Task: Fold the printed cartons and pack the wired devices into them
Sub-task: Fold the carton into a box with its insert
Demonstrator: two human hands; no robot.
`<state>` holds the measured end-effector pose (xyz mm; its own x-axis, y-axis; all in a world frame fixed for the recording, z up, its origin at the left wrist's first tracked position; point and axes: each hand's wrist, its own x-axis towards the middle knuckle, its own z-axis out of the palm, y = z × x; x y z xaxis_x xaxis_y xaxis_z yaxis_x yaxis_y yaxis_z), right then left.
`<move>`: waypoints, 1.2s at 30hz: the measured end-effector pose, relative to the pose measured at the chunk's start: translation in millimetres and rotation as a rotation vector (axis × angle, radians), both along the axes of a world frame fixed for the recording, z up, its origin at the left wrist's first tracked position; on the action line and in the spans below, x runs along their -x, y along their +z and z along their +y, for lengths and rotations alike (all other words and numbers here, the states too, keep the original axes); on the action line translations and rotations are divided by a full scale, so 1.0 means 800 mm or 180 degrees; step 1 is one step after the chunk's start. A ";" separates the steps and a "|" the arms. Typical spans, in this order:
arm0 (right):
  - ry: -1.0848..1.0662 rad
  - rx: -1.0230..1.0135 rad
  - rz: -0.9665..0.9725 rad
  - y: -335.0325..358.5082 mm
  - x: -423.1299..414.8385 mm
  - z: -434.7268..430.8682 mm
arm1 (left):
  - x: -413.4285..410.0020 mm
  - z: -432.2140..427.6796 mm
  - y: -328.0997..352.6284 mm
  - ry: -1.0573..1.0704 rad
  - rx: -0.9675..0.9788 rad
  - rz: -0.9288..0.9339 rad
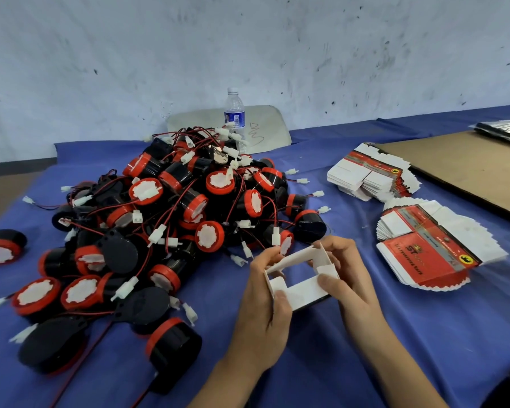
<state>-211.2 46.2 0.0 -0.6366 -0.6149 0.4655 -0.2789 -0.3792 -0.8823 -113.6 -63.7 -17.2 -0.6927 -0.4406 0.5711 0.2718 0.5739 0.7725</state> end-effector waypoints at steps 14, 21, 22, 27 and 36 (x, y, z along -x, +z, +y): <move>-0.0094 0.0119 -0.0079 -0.001 -0.006 -0.007 | -0.001 0.002 0.001 -0.0037 0.0029 -0.0132; -0.0216 -0.0110 0.0208 -0.003 -0.005 -0.009 | 0.002 0.004 -0.001 -0.0111 0.0075 -0.0250; -0.0269 -0.0132 0.0333 -0.002 -0.005 -0.010 | 0.002 0.003 -0.002 -0.0149 0.0084 -0.0285; -0.0307 -0.0255 0.0413 -0.008 -0.002 -0.009 | 0.003 0.002 -0.006 -0.0169 0.0030 -0.0309; -0.0322 -0.0260 0.0667 -0.004 -0.001 -0.008 | 0.006 0.000 -0.007 -0.0034 0.0133 -0.0080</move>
